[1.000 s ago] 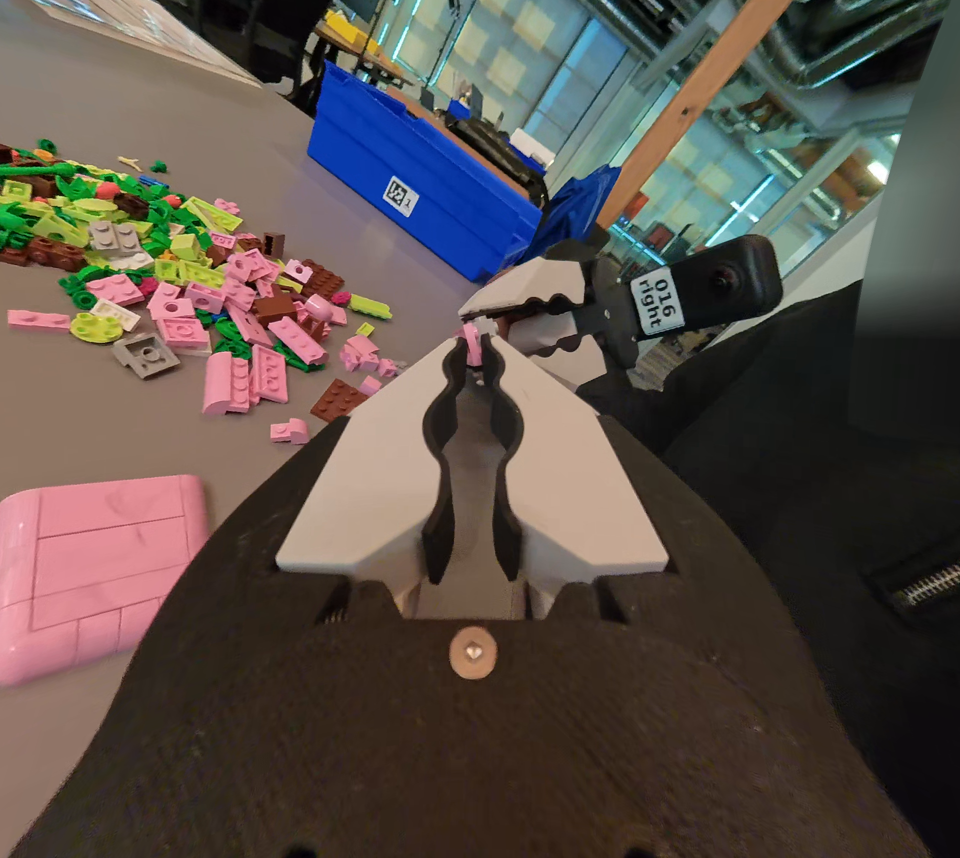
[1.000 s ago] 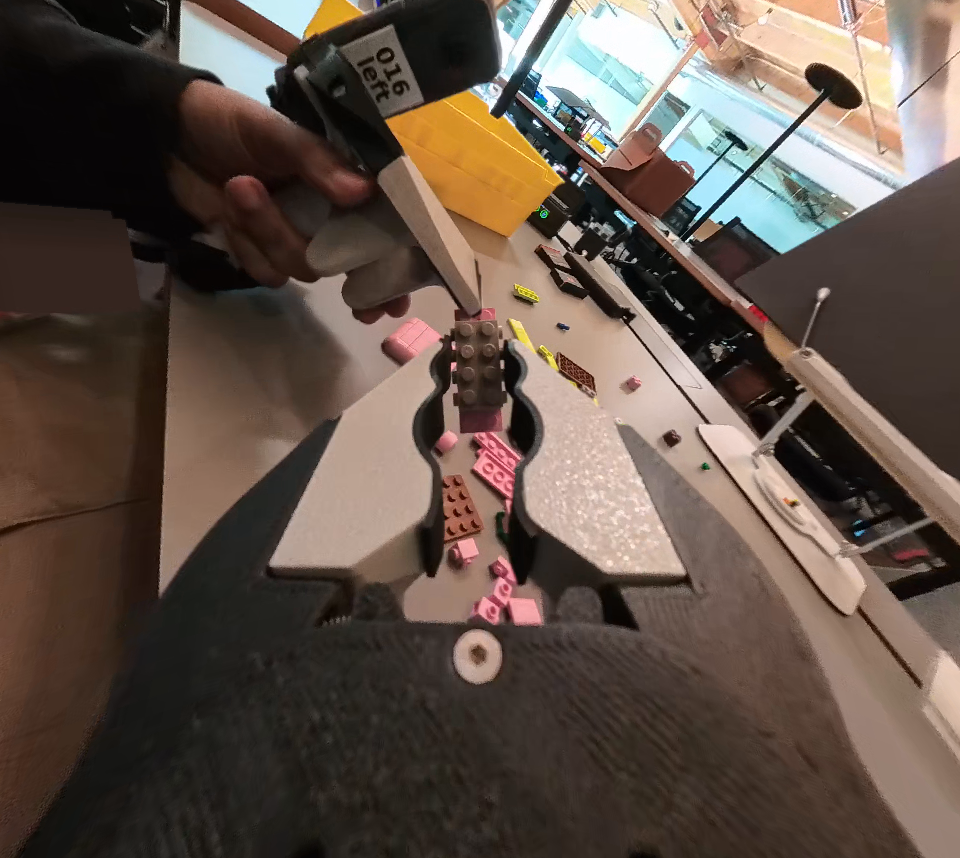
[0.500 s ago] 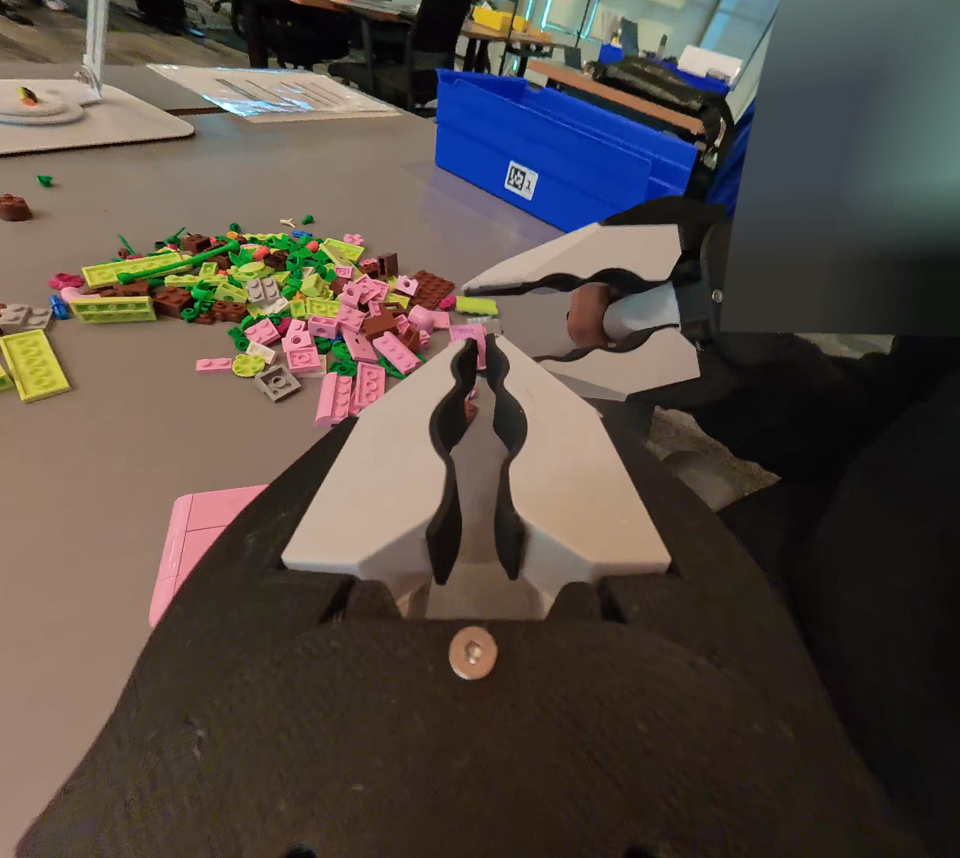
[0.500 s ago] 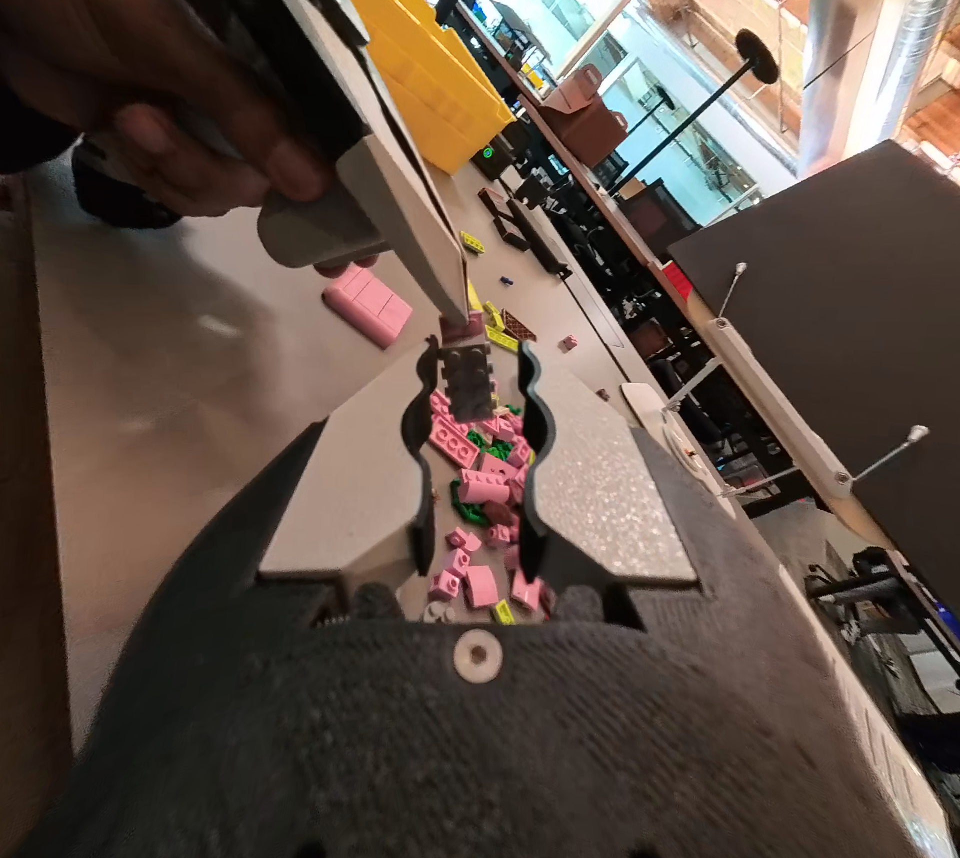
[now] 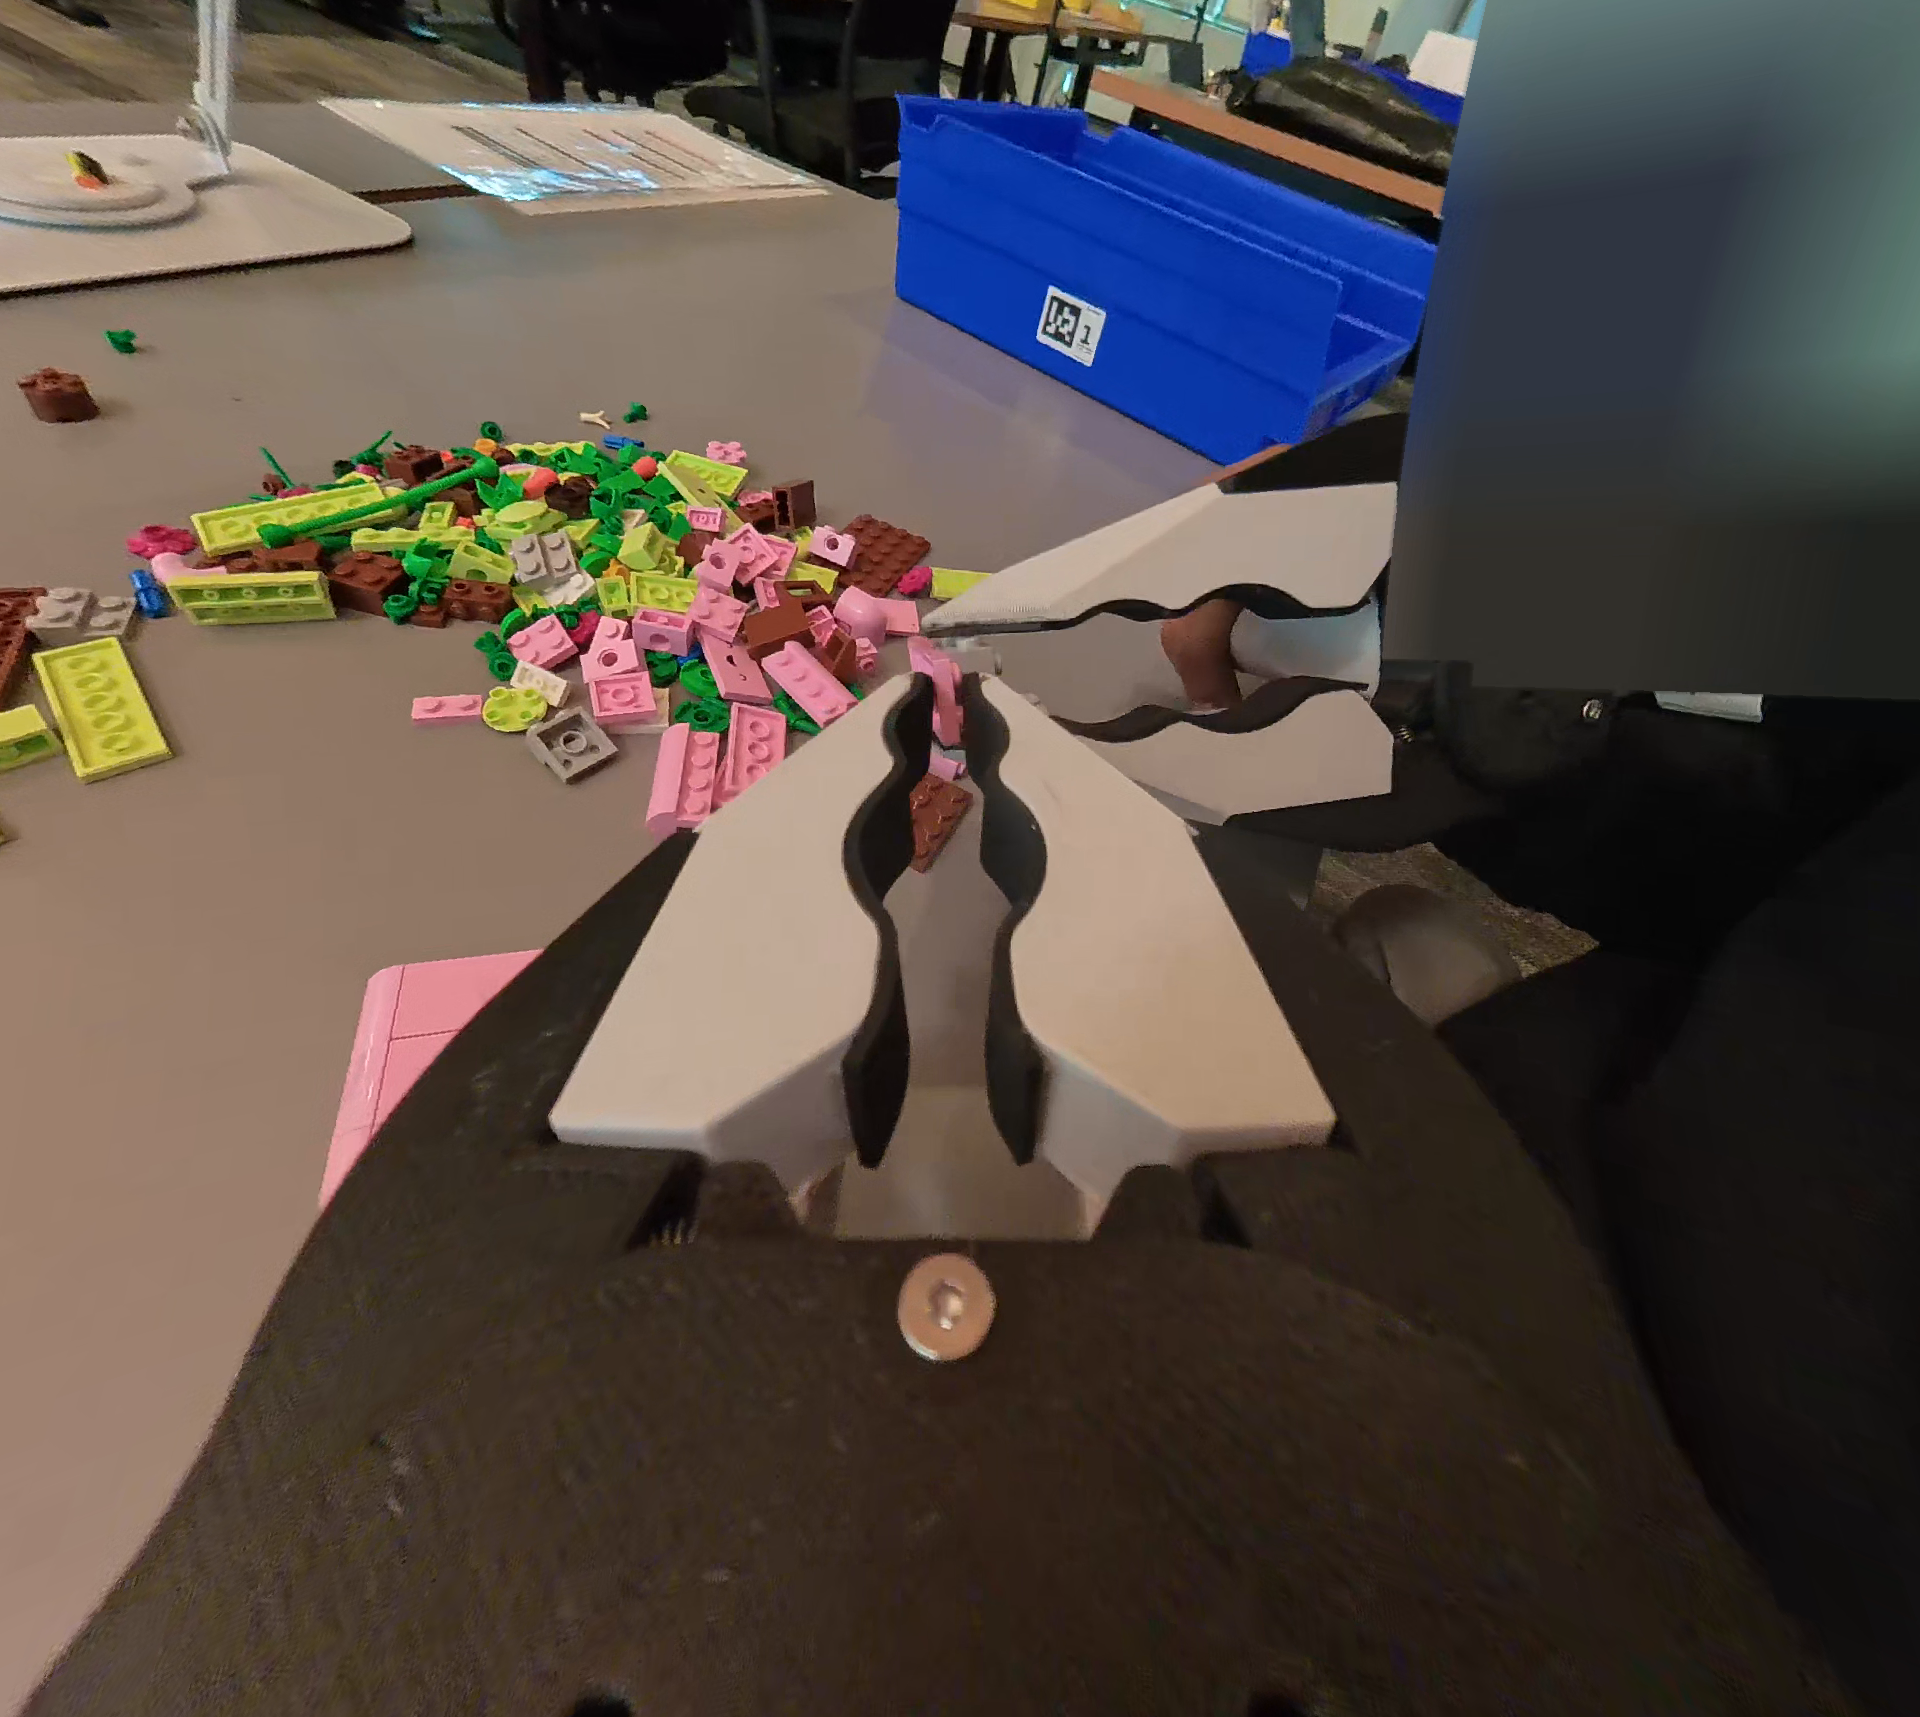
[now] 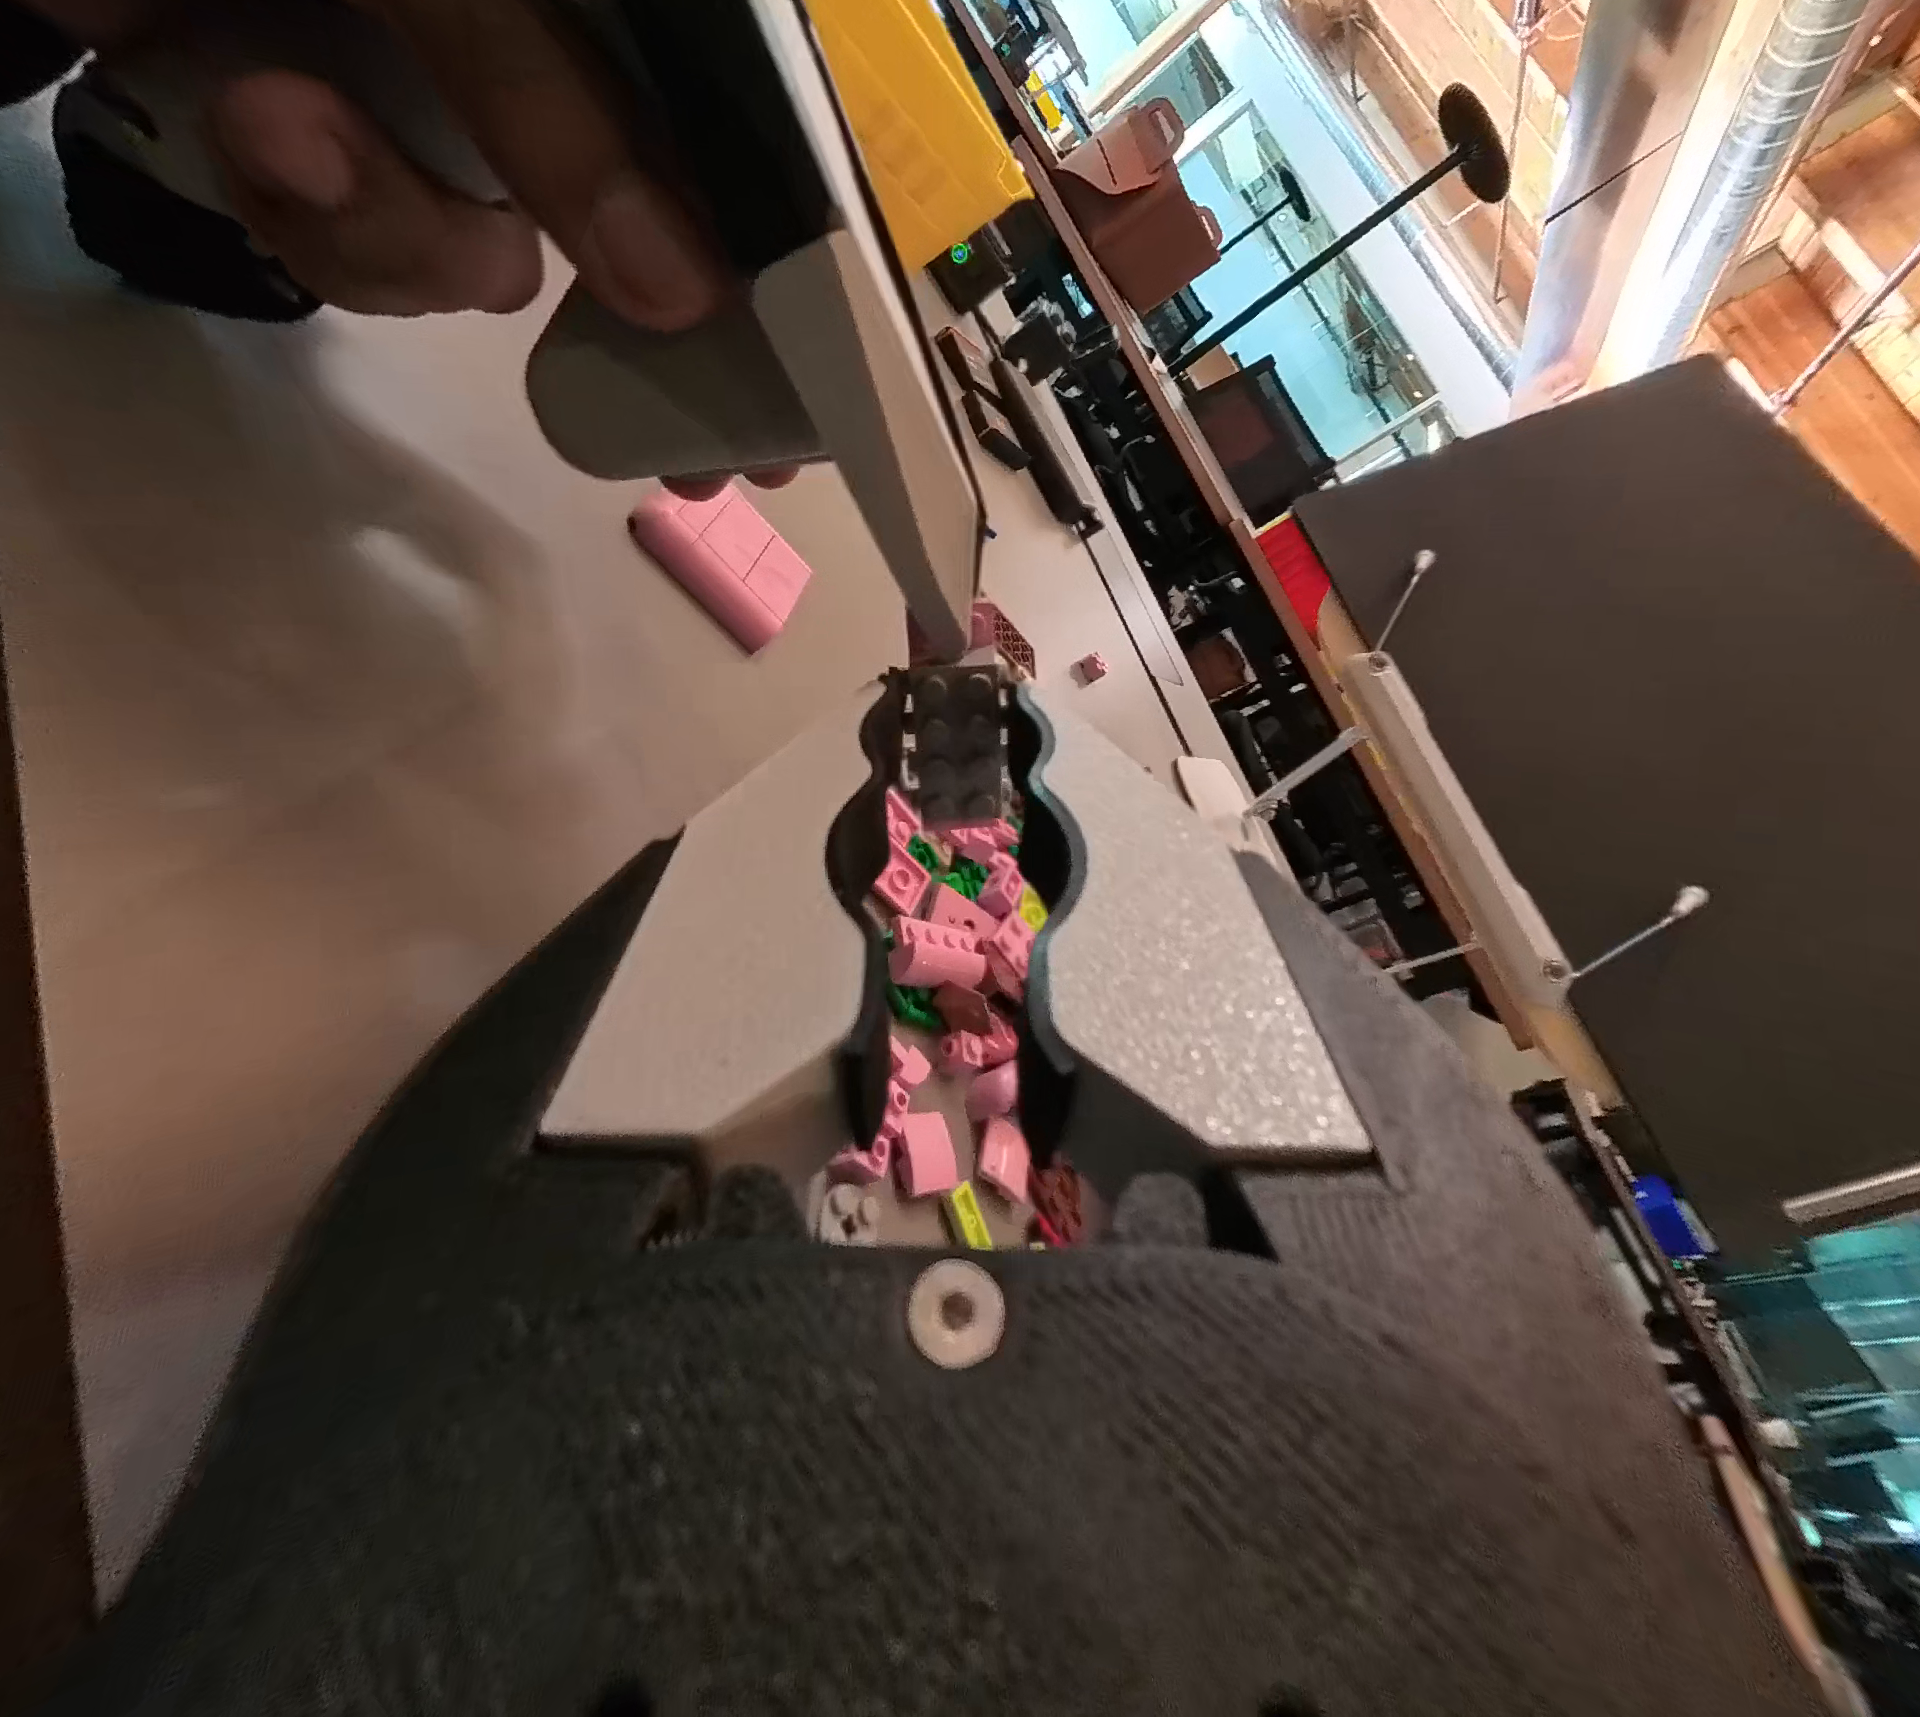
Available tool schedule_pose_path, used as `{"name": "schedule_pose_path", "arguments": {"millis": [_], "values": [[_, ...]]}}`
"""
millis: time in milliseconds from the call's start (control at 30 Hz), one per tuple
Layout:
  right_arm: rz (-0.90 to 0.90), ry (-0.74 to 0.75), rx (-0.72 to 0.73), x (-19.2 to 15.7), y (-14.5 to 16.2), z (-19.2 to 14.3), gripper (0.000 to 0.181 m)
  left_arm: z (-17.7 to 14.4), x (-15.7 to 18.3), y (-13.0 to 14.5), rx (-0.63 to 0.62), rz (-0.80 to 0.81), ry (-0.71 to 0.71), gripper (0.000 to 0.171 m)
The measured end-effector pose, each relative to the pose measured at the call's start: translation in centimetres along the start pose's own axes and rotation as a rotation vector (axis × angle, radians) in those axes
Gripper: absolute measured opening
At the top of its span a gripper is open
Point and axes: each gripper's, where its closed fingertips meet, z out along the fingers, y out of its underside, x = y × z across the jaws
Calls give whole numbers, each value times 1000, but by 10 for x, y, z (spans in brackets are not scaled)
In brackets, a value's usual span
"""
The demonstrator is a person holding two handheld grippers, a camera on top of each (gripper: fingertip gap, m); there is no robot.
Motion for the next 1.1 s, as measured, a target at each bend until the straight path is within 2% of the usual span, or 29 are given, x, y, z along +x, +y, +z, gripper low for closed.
{"name": "schedule_pose_path", "arguments": {"millis": [167,233,333,467,533,600,700,833,967,1033,1100], "values": [[-40,31,-16,1,-1,-1,16,-1,-2,-2,14,-48,27,1],[-77,58,-32,3,-1,-2,15,1,-3,-2,-1,17,-17,2],[-99,70,-29,3,-3,-3,16,-1,-6,-1,-22,7,-25,2],[-141,86,-52,3,-1,-2,16,2,-10,1,-54,156,-151,3],[-130,78,-52,3,0,-2,15,3,-11,3,-64,147,-151,3],[-81,46,-32,2,-2,-3,15,2,-10,5,-57,95,-115,3],[-1,11,-8,3,-3,-5,15,3,-9,4,-51,104,-117,4],[309,-139,138,8,-15,-13,15,0,1,-2,-5,-85,52,2],[470,-235,219,11,-20,-19,16,-1,7,-2,-52,15,25,2],[551,-292,241,9,-21,-21,16,-4,9,2,-77,-16,56,1],[639,-413,181,-4,-16,-19,16,-7,7,17,-140,-39,67,1]]}}
